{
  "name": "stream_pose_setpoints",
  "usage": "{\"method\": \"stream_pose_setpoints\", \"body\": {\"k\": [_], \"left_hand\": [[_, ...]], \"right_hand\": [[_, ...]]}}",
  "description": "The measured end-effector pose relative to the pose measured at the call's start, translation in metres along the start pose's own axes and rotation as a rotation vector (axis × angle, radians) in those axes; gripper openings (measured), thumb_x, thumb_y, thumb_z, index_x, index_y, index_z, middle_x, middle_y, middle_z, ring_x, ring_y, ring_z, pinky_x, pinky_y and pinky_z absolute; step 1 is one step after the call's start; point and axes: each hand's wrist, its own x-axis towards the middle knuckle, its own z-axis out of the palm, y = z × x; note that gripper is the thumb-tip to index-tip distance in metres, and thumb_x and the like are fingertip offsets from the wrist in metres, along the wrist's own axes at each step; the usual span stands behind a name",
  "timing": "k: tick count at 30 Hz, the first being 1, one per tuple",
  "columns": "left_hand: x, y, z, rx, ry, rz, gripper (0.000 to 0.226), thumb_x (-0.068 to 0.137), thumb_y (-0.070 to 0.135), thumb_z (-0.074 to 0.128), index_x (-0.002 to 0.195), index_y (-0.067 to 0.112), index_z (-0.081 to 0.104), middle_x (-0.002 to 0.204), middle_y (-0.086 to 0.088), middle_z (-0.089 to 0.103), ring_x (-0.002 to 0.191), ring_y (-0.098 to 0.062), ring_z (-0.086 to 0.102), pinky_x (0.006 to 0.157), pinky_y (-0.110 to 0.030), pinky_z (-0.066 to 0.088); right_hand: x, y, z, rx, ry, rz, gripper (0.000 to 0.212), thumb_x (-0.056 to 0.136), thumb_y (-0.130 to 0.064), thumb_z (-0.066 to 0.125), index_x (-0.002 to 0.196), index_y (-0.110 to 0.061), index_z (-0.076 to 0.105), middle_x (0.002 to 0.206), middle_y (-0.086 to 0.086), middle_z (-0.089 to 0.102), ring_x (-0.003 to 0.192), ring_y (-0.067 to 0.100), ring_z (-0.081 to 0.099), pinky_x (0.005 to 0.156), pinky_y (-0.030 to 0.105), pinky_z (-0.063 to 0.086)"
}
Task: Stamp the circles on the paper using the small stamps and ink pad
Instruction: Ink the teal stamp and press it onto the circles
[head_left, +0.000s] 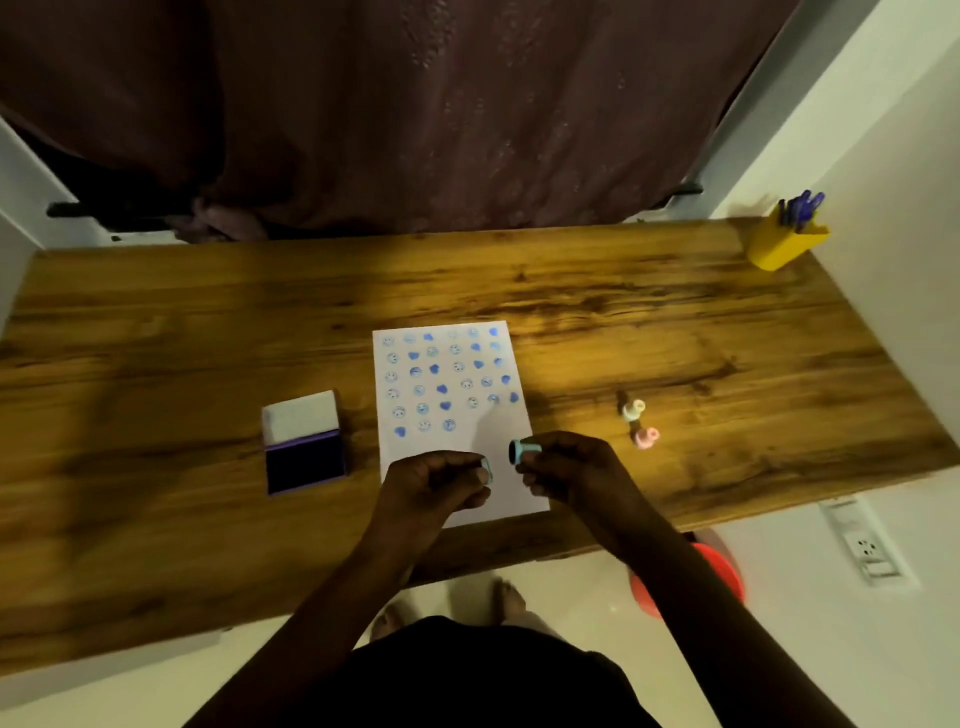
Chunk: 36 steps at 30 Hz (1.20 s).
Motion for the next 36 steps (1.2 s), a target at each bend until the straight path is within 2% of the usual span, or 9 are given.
{"method": "stream_pose_setpoints", "body": {"k": [4, 8, 11, 17, 22, 25, 28, 33, 36], "left_hand": [[0.003, 0.001, 0.022, 0.097, -0.113, 0.005, 0.023, 0.089, 0.004, 0.076, 0.097, 0.025, 0.080, 0.096, -0.004, 0.083, 0.088, -0.027, 0.080, 0.079, -0.032, 0.065], [0.006, 0.001, 0.040, 0.147, -0.174, 0.029, 0.023, 0.090, 0.008, 0.076, 0.100, 0.028, 0.080, 0.101, -0.004, 0.083, 0.093, -0.026, 0.080, 0.084, -0.036, 0.064], [0.007, 0.002, 0.049, 0.177, -0.216, 0.035, 0.023, 0.090, 0.010, 0.076, 0.100, 0.030, 0.081, 0.102, -0.004, 0.083, 0.094, -0.026, 0.080, 0.086, -0.038, 0.064], [0.008, 0.001, 0.069, 0.198, -0.216, 0.044, 0.020, 0.090, 0.008, 0.074, 0.104, 0.022, 0.079, 0.103, -0.005, 0.082, 0.097, -0.028, 0.079, 0.088, -0.042, 0.064], [0.010, -0.003, 0.081, 0.210, -0.236, 0.039, 0.026, 0.090, 0.010, 0.074, 0.115, 0.010, 0.076, 0.111, -0.010, 0.080, 0.103, -0.027, 0.078, 0.095, -0.052, 0.060], [0.010, -0.004, 0.090, 0.229, -0.260, 0.065, 0.035, 0.081, 0.028, 0.077, 0.113, 0.014, 0.078, 0.112, -0.008, 0.081, 0.104, -0.026, 0.078, 0.096, -0.054, 0.059], [0.010, -0.007, 0.098, 0.305, -0.271, 0.106, 0.039, 0.079, 0.033, 0.077, 0.113, 0.013, 0.079, 0.109, -0.004, 0.082, 0.101, -0.021, 0.078, 0.097, -0.051, 0.059], [0.010, -0.013, 0.116, 0.348, -0.288, 0.105, 0.034, 0.084, 0.024, 0.080, 0.114, 0.010, 0.079, 0.111, -0.004, 0.081, 0.108, -0.020, 0.075, 0.103, -0.050, 0.056], [0.011, -0.015, 0.130, 0.408, -0.313, 0.135, 0.038, 0.082, 0.031, 0.080, 0.116, 0.014, 0.079, 0.116, 0.002, 0.080, 0.115, -0.015, 0.071, 0.107, -0.045, 0.053]], "right_hand": [[-0.018, 0.007, -0.017, -0.073, -0.036, -0.050, 0.025, 0.085, -0.025, 0.082, 0.109, -0.018, 0.079, 0.104, 0.012, 0.079, 0.089, 0.023, 0.076, 0.076, 0.027, 0.059], [-0.028, 0.007, -0.035, -0.073, -0.030, -0.090, 0.025, 0.089, -0.011, 0.077, 0.113, -0.013, 0.076, 0.104, 0.014, 0.078, 0.088, 0.024, 0.074, 0.079, 0.033, 0.059], [-0.032, 0.006, -0.045, -0.073, -0.025, -0.116, 0.028, 0.086, -0.015, 0.078, 0.114, -0.010, 0.075, 0.101, 0.018, 0.077, 0.085, 0.024, 0.072, 0.081, 0.039, 0.057], [-0.034, 0.011, -0.065, -0.074, -0.033, -0.151, 0.025, 0.092, -0.008, 0.072, 0.117, -0.011, 0.074, 0.106, 0.022, 0.076, 0.098, 0.048, 0.070, 0.083, 0.043, 0.058], [-0.037, 0.010, -0.079, -0.064, -0.028, -0.160, 0.026, 0.092, -0.007, 0.071, 0.118, -0.011, 0.073, 0.107, 0.015, 0.078, 0.090, 0.025, 0.076, 0.075, 0.029, 0.060], [-0.039, 0.011, -0.088, -0.074, -0.013, -0.156, 0.025, 0.093, -0.009, 0.073, 0.118, -0.008, 0.073, 0.109, 0.015, 0.078, 0.093, 0.029, 0.076, 0.078, 0.035, 0.061], [-0.043, 0.013, -0.098, -0.109, 0.006, -0.117, 0.021, 0.093, -0.016, 0.075, 0.112, -0.010, 0.076, 0.104, 0.017, 0.078, 0.091, 0.033, 0.073, 0.081, 0.044, 0.060], [-0.053, 0.016, -0.113, -0.063, 0.018, -0.091, 0.021, 0.093, -0.027, 0.075, 0.111, -0.017, 0.077, 0.102, 0.007, 0.081, 0.088, 0.019, 0.077, 0.071, 0.025, 0.059], [-0.056, 0.016, -0.125, -0.061, 0.048, -0.082, 0.024, 0.090, -0.033, 0.075, 0.113, -0.027, 0.075, 0.109, 0.001, 0.080, 0.097, 0.020, 0.078, 0.075, 0.026, 0.062]]}}
